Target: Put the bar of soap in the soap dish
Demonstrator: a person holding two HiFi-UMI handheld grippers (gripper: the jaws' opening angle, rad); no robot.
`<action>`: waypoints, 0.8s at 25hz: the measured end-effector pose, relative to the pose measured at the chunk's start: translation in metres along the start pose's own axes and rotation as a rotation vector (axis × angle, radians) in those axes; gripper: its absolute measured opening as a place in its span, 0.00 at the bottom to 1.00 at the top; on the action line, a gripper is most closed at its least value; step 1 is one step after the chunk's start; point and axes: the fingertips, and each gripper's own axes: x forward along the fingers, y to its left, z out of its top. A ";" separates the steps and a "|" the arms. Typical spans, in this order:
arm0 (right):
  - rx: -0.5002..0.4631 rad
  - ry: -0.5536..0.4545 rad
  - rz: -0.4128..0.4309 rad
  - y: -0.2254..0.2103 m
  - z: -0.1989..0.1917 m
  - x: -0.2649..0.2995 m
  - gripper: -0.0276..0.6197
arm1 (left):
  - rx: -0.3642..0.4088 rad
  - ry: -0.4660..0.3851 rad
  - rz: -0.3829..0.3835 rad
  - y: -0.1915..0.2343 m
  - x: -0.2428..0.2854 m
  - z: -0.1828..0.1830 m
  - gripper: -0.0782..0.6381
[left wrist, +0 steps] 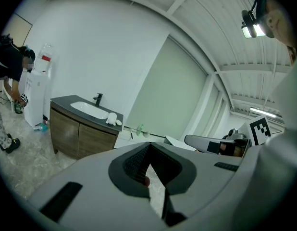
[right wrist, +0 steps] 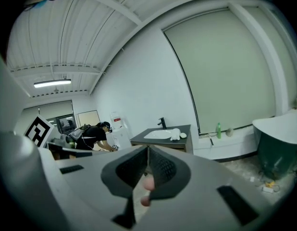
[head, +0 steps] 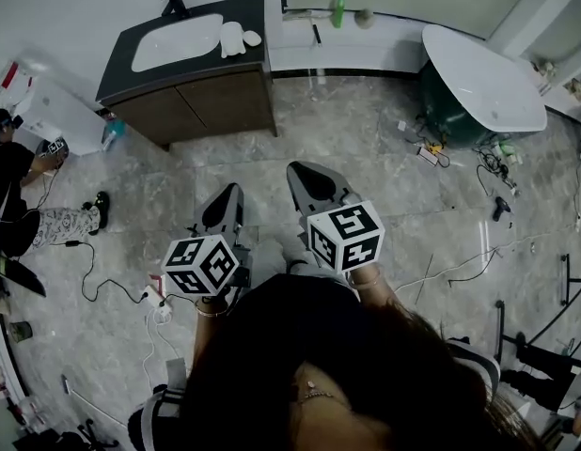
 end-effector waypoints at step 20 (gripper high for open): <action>-0.015 -0.004 -0.070 -0.041 0.072 0.197 0.07 | 0.004 0.011 -0.121 0.124 0.147 0.111 0.10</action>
